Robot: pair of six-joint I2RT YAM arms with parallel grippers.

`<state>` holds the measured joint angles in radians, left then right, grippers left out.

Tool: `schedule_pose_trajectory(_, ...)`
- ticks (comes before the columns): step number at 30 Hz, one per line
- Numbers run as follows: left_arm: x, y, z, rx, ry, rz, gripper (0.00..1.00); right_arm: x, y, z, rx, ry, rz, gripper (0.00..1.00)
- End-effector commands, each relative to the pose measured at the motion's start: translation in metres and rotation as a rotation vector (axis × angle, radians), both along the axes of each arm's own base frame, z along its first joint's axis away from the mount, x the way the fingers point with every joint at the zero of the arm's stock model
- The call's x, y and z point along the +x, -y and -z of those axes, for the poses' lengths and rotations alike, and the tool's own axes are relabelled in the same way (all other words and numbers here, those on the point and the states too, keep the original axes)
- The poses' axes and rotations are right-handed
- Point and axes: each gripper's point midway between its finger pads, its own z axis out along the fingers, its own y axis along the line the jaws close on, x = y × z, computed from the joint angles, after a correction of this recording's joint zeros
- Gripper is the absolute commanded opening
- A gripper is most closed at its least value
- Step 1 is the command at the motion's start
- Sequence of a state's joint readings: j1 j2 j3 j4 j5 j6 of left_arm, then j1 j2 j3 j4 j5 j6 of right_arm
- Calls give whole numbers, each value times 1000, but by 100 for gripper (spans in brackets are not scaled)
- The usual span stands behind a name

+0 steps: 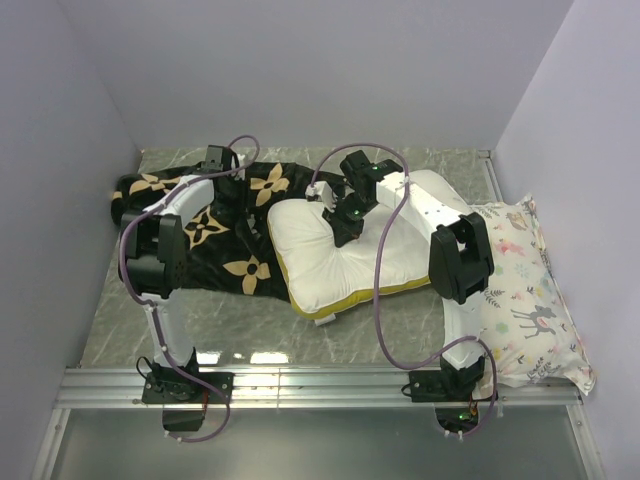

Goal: Put the pillow into the pillowcase

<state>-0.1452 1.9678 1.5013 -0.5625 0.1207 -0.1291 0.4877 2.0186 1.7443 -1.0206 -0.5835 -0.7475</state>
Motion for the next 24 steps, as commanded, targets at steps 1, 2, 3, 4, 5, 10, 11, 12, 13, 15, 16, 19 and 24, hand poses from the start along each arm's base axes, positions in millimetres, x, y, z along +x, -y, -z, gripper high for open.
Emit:
schedule_pose_trajectory(1,23,-1,-17,6,64,-18,44,-2,8,-10,-9,3,19,0)
schedule_pose_trajectory(2,23,-2,-19,6,66,-16,36,-2,7,-11,-8,1,16,0)
schedule_pose_trajectory(3,23,-2,-22,5,72,-12,33,-1,7,-12,-6,4,17,0)
schedule_pose_trajectory(4,22,-1,-23,2,76,-6,29,-1,6,-12,-6,3,17,0)
schedule_pose_trajectory(5,21,-1,-28,-3,89,1,24,-1,5,-13,-3,1,20,0)
schedule_pose_trajectory(10,17,6,-40,-49,121,34,35,-4,2,-10,-2,-10,18,0)
schedule_pose_trajectory(11,17,6,-40,-52,122,35,38,-5,1,-9,-2,-10,15,0)
schedule_pose_trajectory(12,18,7,-39,-56,121,30,40,-5,1,-8,-3,-14,14,0)
schedule_pose_trajectory(13,21,8,-40,-63,125,31,41,-6,0,-7,-3,-14,12,0)
schedule_pose_trajectory(15,27,9,-35,-68,127,16,43,-6,-1,-8,-2,-16,11,0)
schedule_pose_trajectory(16,31,9,-36,-72,134,1,42,-6,-1,-9,-2,-19,14,0)
schedule_pose_trajectory(19,39,11,-32,-80,131,-8,36,-5,-2,-11,-6,-14,8,0)
schedule_pose_trajectory(24,40,8,-36,-66,136,7,1,-5,-4,-14,-1,-3,3,0)
